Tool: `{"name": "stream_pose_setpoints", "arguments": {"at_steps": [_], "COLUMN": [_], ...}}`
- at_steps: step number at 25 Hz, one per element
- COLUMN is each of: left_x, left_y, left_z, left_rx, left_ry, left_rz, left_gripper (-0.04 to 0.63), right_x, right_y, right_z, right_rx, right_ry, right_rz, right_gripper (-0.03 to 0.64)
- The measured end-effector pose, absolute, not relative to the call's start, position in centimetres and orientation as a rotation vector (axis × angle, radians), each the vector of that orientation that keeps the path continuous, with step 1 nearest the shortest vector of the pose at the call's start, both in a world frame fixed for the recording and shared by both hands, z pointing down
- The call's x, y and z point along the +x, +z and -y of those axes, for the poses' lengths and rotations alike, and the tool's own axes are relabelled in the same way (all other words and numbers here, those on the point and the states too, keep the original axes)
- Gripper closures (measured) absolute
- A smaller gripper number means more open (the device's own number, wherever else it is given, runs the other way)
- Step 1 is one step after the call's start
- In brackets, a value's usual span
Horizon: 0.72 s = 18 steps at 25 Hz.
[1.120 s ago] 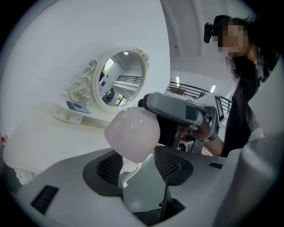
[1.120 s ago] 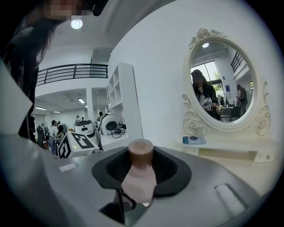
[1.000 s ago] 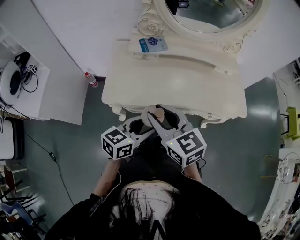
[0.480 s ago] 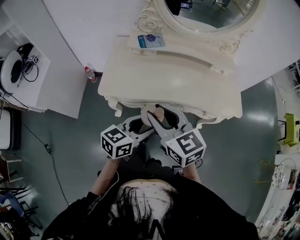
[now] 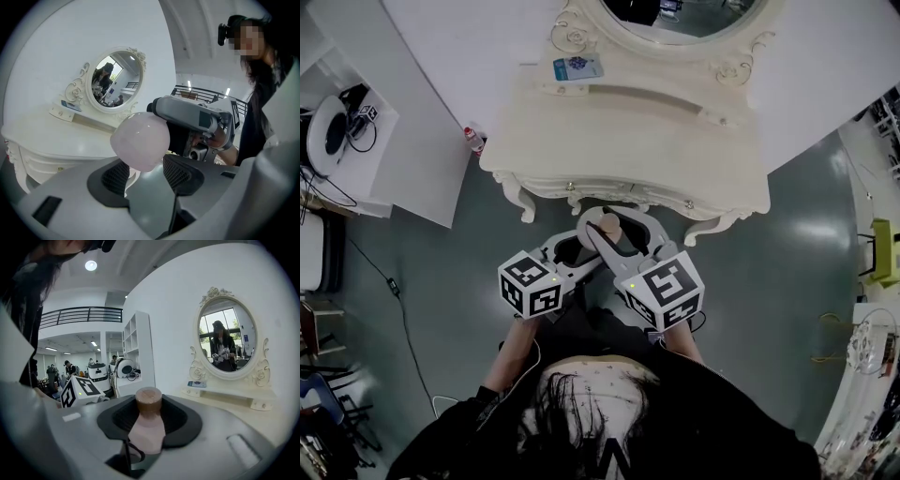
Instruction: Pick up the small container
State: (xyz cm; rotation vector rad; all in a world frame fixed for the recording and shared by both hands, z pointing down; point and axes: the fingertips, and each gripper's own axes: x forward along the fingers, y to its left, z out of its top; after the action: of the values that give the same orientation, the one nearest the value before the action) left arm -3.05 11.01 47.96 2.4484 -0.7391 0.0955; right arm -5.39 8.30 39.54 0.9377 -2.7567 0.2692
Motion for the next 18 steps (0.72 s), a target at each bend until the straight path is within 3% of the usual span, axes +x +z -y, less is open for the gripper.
{"name": "stream_pose_setpoints", "arguments": {"at_steps": [18], "left_x": [1.1], "left_y": [48.2], "left_z": [-19.1], "left_rx": [2.459], "left_ry": [0.117], "left_rz": [0.779], "left_gripper": [0.383], "right_x": [-1.1], "right_y": [39.7], "right_z": [-16.6], "right_rx": [0.914], "right_ry": [0.254], "right_rz": [2.789], "right_gripper": [0.472]}}
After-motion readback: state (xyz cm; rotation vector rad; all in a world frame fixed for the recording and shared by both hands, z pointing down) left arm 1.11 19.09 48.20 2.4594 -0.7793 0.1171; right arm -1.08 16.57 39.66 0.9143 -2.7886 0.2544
